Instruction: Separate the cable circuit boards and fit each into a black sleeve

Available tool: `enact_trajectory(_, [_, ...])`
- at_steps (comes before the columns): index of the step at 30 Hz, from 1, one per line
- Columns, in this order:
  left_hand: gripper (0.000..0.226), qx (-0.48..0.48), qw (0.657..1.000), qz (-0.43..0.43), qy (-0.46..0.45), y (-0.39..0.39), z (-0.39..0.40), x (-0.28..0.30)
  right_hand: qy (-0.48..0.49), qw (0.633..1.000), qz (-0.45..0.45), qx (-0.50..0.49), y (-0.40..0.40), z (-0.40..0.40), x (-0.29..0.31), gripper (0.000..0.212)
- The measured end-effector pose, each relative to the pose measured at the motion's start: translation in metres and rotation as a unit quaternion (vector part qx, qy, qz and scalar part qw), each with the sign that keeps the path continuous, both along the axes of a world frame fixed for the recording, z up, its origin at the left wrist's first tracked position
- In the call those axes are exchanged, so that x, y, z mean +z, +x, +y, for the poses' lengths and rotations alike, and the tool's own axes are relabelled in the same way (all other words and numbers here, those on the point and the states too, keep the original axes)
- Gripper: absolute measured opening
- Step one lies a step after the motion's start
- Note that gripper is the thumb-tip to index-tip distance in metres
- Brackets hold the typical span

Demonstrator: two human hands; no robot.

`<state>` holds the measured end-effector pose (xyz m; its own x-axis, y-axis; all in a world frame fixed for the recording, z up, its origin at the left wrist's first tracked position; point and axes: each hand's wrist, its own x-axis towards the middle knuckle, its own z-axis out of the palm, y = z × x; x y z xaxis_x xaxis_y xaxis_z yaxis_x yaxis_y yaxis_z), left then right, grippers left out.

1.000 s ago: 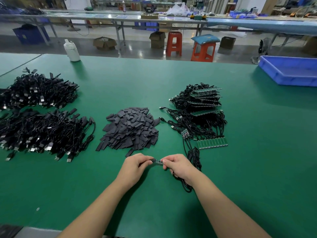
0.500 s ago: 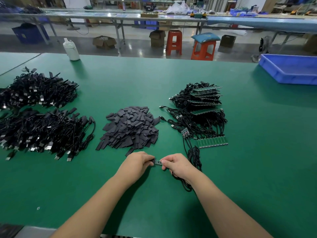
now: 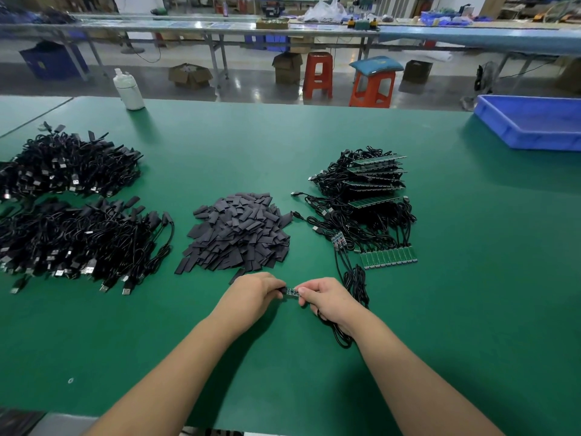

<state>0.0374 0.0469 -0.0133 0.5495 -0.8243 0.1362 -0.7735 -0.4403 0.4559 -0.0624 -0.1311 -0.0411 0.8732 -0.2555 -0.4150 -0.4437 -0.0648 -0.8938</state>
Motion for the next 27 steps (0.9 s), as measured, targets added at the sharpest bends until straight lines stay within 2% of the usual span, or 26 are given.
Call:
enact_trajectory(6, [0.023, -0.004, 1.0, 0.018, 0.026, -0.01, -0.009, -0.002, -0.001, 1.0, -0.016, 0.009, 0.0, 0.004, -0.001, 0.015])
enact_trajectory(16, [0.02, 0.016, 0.999, 0.042, -0.016, -0.015, -0.008, -0.005, 0.014, 1.0, -0.012, 0.014, -0.001, 0.003, 0.003, 0.014])
enact_trajectory(21, [0.024, 0.003, 1.0, 0.017, 0.013, -0.017, -0.012, -0.005, 0.009, 1.0, -0.014, 0.027, -0.001, 0.002, 0.002, 0.015])
enact_trajectory(27, [0.02, 0.02, 0.999, 0.027, -0.031, -0.017, -0.008, -0.01, 0.023, 0.999, -0.018, 0.039, 0.0, 0.004, 0.002, 0.02])
